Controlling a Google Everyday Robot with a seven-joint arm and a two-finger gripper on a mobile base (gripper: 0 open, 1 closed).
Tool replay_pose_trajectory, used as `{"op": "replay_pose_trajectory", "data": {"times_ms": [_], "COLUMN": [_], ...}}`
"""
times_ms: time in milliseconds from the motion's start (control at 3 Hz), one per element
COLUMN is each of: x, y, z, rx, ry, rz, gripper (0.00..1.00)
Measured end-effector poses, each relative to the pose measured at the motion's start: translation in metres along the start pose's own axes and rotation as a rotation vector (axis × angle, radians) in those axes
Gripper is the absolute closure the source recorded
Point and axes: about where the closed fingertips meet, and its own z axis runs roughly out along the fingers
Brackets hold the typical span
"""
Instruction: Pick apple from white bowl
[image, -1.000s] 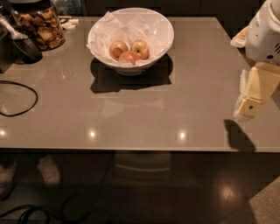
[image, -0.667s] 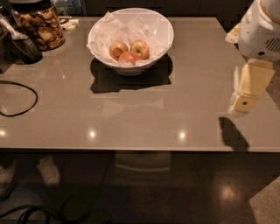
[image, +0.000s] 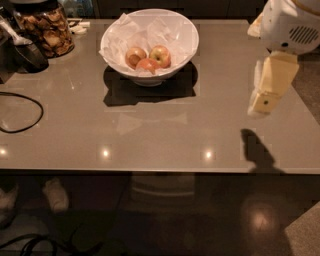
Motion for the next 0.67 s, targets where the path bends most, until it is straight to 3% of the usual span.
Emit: {"op": "replay_pose_trajectory", "data": {"times_ms": [667], "x": [-0.041], "y": [-0.039], "z": [-0.003], "rx": [-0.004], "ry": [-0.036], "rz": [-0.036], "gripper": [0.06]}}
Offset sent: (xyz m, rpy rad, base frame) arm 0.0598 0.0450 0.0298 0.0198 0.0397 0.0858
